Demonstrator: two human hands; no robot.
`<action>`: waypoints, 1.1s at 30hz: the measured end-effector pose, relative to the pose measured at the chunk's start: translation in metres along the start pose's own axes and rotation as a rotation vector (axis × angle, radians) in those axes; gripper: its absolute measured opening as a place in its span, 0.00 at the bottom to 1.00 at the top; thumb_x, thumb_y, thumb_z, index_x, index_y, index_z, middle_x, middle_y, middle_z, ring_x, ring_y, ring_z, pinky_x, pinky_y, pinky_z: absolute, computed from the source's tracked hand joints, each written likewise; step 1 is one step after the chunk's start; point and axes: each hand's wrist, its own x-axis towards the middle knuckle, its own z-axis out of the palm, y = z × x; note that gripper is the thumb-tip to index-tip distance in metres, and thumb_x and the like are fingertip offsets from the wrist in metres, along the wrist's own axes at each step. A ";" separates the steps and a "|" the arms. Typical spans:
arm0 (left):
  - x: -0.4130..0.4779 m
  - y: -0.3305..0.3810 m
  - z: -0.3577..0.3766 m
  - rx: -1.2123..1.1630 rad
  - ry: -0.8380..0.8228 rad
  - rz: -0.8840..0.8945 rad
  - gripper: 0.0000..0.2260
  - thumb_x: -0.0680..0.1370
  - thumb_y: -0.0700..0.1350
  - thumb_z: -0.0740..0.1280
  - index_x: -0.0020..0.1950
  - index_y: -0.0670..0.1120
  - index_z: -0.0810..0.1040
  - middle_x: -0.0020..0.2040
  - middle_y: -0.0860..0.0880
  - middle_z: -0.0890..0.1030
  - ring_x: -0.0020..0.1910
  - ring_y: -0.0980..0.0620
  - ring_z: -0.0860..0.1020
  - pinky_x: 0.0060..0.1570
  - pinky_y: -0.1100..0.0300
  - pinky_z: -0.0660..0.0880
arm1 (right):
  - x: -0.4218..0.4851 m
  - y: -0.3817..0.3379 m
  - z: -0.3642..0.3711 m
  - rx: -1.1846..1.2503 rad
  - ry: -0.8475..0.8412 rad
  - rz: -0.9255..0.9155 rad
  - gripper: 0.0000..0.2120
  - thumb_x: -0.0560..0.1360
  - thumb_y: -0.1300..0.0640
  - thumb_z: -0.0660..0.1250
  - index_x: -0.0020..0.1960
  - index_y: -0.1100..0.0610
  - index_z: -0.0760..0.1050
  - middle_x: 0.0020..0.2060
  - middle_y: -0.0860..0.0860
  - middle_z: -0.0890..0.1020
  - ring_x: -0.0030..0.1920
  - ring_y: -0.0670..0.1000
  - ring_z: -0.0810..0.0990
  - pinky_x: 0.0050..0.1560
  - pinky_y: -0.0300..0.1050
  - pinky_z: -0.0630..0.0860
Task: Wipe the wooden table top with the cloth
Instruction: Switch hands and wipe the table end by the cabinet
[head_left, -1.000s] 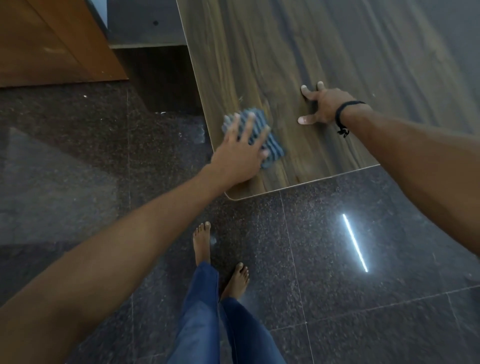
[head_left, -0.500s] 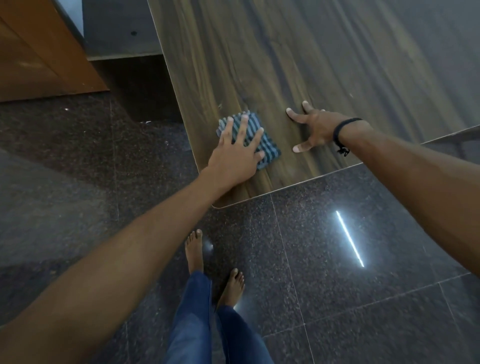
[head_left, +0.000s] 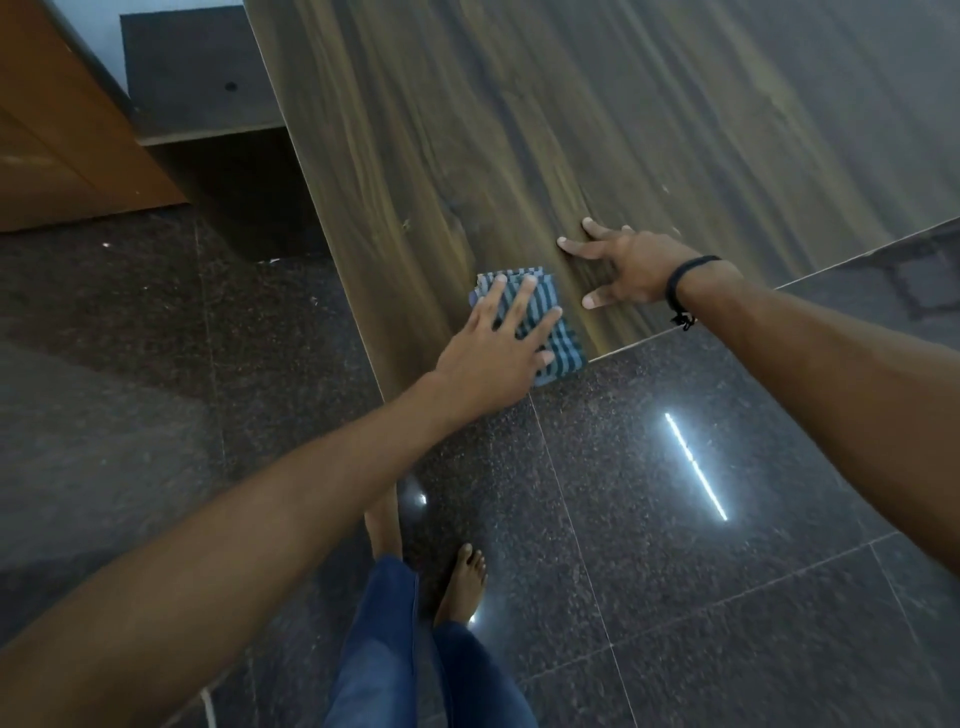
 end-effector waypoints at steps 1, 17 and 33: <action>-0.002 -0.006 0.001 0.048 -0.015 0.044 0.31 0.78 0.60 0.35 0.80 0.51 0.43 0.78 0.37 0.38 0.75 0.32 0.37 0.73 0.37 0.42 | 0.000 0.002 0.000 -0.010 0.001 -0.005 0.43 0.75 0.42 0.72 0.79 0.35 0.48 0.81 0.44 0.45 0.80 0.61 0.52 0.75 0.62 0.57; 0.048 -0.006 -0.010 -0.118 0.034 -0.135 0.27 0.82 0.62 0.43 0.80 0.56 0.42 0.79 0.44 0.36 0.76 0.37 0.36 0.73 0.41 0.41 | -0.010 0.052 0.011 0.086 -0.001 0.114 0.51 0.69 0.41 0.77 0.80 0.35 0.46 0.81 0.48 0.43 0.80 0.62 0.50 0.76 0.63 0.58; 0.084 0.009 -0.021 -0.116 -0.063 -0.100 0.26 0.82 0.63 0.43 0.78 0.60 0.37 0.78 0.48 0.32 0.75 0.40 0.32 0.69 0.41 0.40 | -0.009 0.079 0.016 0.068 0.041 0.144 0.44 0.74 0.40 0.72 0.78 0.31 0.47 0.82 0.47 0.46 0.75 0.62 0.64 0.69 0.60 0.67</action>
